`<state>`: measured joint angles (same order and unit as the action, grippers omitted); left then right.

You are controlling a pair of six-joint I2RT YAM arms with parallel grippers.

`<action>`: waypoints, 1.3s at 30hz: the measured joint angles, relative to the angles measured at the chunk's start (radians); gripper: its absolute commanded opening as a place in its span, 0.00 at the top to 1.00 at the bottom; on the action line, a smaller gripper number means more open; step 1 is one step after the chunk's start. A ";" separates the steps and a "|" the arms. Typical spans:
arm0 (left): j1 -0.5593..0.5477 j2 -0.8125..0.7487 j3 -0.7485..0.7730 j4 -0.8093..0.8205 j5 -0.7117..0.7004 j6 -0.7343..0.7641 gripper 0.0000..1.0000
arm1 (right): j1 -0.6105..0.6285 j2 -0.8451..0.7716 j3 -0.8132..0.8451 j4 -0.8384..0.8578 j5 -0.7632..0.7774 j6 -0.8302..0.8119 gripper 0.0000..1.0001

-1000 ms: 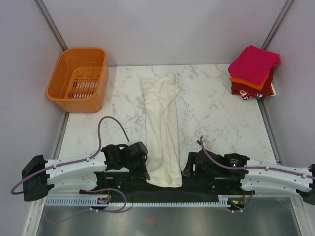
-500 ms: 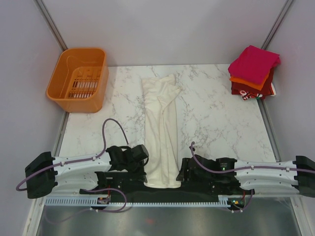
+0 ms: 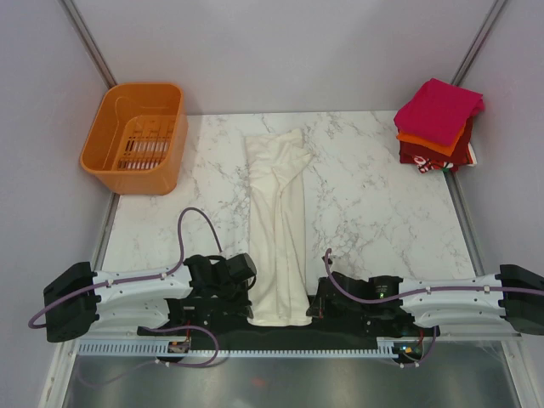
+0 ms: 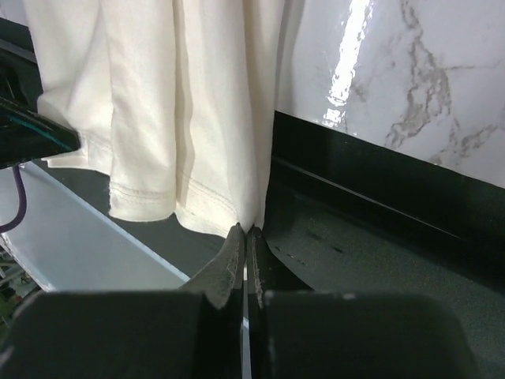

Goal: Fold and stack the t-shirts
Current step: Fold the tshirt

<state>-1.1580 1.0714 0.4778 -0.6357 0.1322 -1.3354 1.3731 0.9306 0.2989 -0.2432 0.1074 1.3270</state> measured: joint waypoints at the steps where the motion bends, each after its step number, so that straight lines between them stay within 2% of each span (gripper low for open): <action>1: -0.006 -0.001 0.002 0.000 -0.001 0.000 0.98 | 0.002 0.000 0.000 -0.002 0.002 -0.003 1.00; 6: -0.020 -0.002 0.068 -0.050 -0.007 0.001 0.98 | 0.011 -0.004 0.093 -0.118 0.047 -0.031 1.00; 8: -0.022 -0.006 0.146 -0.101 -0.028 0.004 0.98 | 0.012 -0.007 0.181 -0.185 0.086 -0.046 1.00; 11: -0.020 -0.005 0.277 -0.166 -0.066 0.029 0.91 | 0.011 -0.008 0.314 -0.264 0.153 -0.076 1.00; 14: 0.000 0.005 0.382 -0.216 -0.101 0.071 0.91 | -0.010 0.002 0.414 -0.319 0.205 -0.121 1.00; 19: 0.106 0.041 0.462 -0.285 -0.132 0.161 0.92 | -0.176 0.062 0.532 -0.383 0.224 -0.238 1.00; 25: 0.313 0.111 0.600 -0.329 -0.134 0.319 0.93 | -0.409 0.185 0.672 -0.417 0.179 -0.430 1.00; 30: 0.431 0.269 0.752 -0.335 -0.131 0.444 0.94 | -0.546 0.331 0.804 -0.405 0.113 -0.564 1.00; 39: 0.567 0.590 0.989 -0.333 -0.118 0.624 0.97 | -0.724 0.584 0.975 -0.381 0.003 -0.715 1.00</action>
<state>-0.5907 1.6611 1.4670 -0.9691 0.0143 -0.7116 0.6487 1.5143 1.2743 -0.6239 0.1104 0.6117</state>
